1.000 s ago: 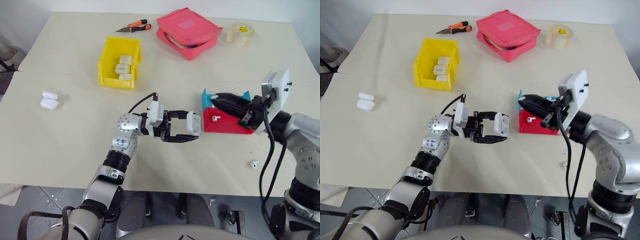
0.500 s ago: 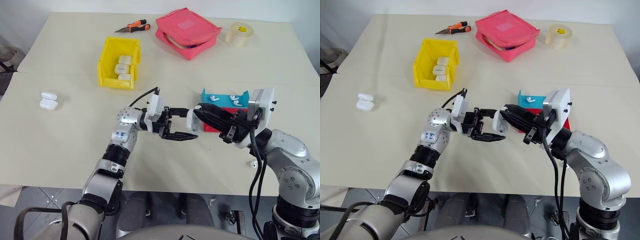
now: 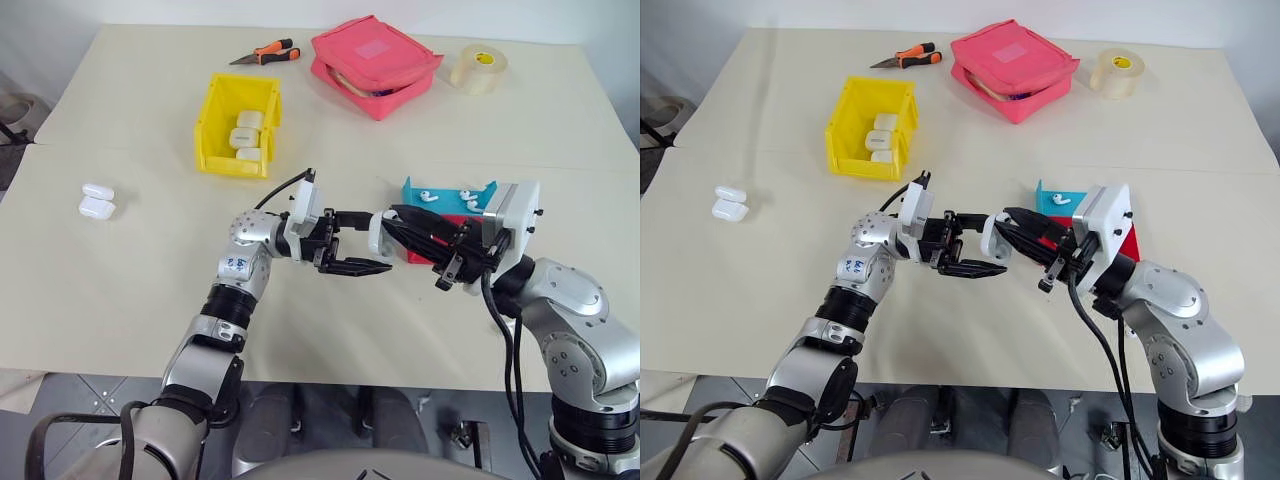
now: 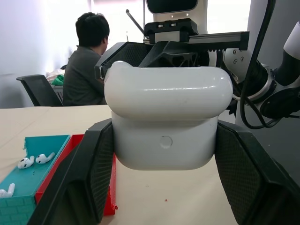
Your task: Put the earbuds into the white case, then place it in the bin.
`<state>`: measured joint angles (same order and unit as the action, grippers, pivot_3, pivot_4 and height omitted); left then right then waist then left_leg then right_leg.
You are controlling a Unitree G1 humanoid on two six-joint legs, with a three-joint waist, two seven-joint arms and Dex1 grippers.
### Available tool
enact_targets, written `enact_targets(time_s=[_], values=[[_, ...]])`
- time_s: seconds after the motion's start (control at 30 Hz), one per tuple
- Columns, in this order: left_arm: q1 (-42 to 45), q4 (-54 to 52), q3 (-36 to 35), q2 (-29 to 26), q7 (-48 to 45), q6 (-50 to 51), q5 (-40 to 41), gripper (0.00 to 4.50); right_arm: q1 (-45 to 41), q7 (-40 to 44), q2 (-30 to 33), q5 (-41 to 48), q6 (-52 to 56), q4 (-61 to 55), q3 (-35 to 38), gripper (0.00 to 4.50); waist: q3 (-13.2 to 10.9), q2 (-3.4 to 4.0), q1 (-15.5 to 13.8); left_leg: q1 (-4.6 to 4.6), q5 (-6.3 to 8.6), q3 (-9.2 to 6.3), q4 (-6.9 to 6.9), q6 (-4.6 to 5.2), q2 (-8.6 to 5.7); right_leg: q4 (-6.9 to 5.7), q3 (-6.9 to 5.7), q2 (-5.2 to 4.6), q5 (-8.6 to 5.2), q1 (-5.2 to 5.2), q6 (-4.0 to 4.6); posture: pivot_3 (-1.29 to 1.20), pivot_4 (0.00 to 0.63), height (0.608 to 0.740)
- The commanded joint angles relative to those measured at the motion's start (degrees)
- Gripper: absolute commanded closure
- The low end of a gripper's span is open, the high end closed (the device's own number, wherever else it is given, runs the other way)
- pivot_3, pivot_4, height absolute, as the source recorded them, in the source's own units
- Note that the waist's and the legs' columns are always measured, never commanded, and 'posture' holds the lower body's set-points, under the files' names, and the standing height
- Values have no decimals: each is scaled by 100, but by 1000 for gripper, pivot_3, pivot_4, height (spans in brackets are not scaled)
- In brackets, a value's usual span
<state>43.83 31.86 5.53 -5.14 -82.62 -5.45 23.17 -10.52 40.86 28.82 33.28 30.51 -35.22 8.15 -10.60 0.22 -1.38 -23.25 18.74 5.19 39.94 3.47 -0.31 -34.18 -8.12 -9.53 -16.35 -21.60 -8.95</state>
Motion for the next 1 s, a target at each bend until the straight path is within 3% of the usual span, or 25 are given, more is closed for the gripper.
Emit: enact_targets(time_s=[0.03, 0.5, 1.0], values=[[249, -230, -88, 109, -101, -11, 223, 1710, 151, 106, 265, -354, -291, 66, -196, 4011, 0, 0, -3, 0, 0, 0, 0, 0, 0, 0, 0, 0, 0, 0, 0, 0, 150, 740], [418, 46, -276, 107, -72, -173, 196, 1710, 366, 209, 883, -48, -15, 22, -258, 4011, 0, -1, -9, 0, 0, -1, 0, 0, 0, 2, 0, 0, 0, 0, 0, 0, 150, 740], [255, -160, -261, 104, -46, -205, 201, 1710, 121, 349, 1079, 270, 45, 268, -270, 4011, -1, -2, -5, 0, 0, -2, 0, 1, 2, 3, 1, 0, 0, 1, 0, 0, 150, 740]])
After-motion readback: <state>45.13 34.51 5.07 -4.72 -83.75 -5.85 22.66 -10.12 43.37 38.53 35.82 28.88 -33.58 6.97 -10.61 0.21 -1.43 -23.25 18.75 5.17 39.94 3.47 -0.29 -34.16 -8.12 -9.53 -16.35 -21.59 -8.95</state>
